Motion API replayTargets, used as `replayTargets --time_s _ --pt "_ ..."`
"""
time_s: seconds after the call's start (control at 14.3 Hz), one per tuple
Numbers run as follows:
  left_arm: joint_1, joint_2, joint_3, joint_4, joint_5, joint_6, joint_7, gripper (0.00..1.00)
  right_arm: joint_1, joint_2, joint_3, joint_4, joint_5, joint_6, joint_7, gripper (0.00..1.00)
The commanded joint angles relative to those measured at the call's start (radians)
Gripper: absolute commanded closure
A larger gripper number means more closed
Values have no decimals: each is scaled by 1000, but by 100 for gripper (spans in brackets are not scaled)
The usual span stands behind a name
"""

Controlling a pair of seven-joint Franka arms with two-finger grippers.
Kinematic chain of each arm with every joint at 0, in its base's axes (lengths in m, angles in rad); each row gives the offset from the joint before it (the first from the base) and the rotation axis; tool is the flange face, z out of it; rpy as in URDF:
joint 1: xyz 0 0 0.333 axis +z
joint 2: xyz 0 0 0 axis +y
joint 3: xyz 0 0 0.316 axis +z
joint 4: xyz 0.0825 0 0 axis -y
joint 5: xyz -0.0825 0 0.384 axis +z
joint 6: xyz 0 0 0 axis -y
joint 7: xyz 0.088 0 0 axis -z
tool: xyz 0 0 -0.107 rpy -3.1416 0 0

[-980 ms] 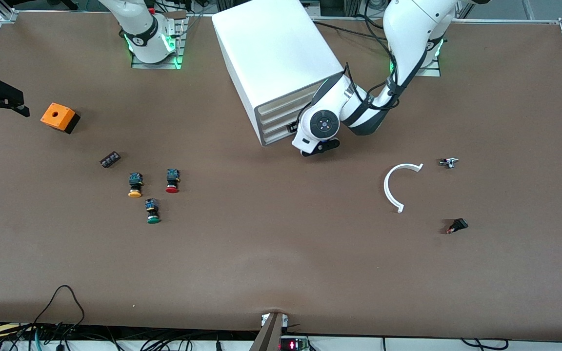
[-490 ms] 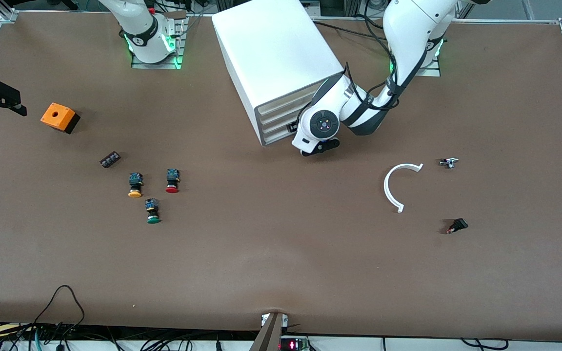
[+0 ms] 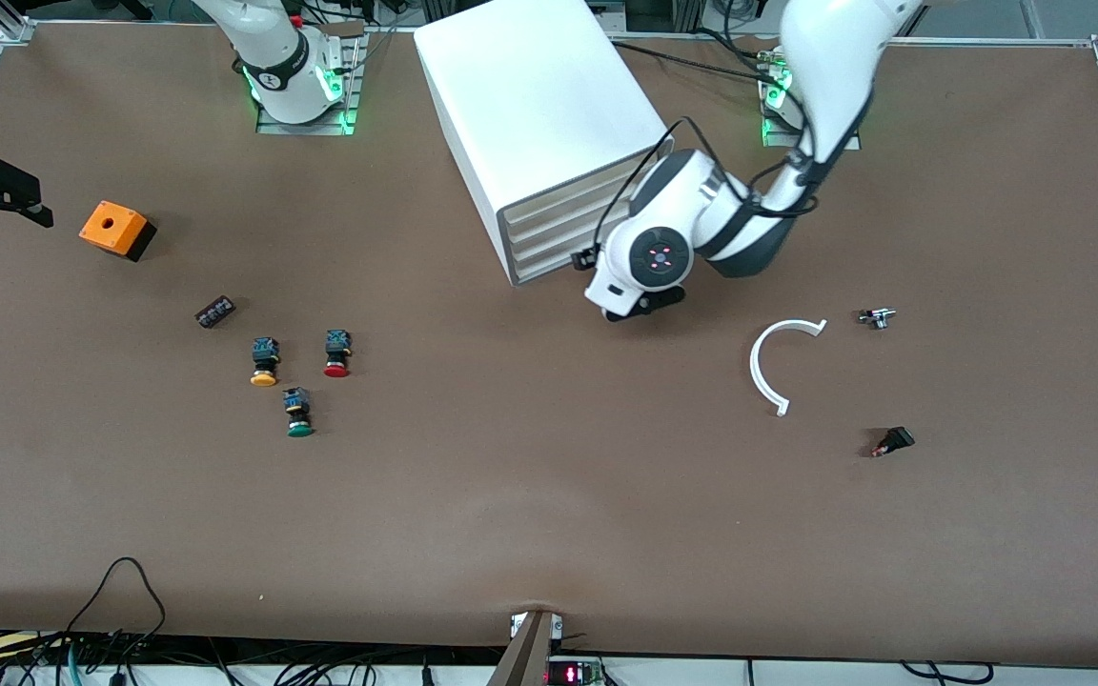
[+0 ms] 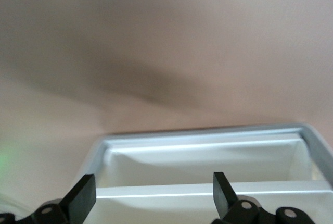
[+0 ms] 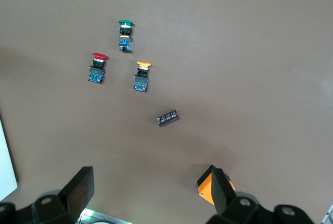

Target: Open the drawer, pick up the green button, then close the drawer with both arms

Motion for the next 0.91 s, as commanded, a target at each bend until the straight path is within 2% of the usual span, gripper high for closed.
replayTargets --time_s 0.0,0.14,0.28,0.56,0.7,0.77,0.84 --pt "53 -11 -8 152 121 -168 97 1 -15 -25 13 -19 16 7 0 0" --pt "120 -10 -7 238 158 -251 238 1 -15 -26 13 -19 17 7 0 0" --pt "200 -13 -11 286 196 -314 402 1 -15 -25 13 -19 16 16 0 0" --pt "295 -94 -5 319 307 -331 671 1 -15 -26 13 -18 13 22 -2 0" --pt "357 -122 -14 326 316 -326 763 0 -15 -26 13 -18 11 16 -2 0" --pt "368 -141 7 354 304 -316 830 0 -15 -28 13 -18 9 9 -3 0" --pt "349 -184 60 352 307 -291 886 0 -15 -29 13 -18 9 6 -2 0"
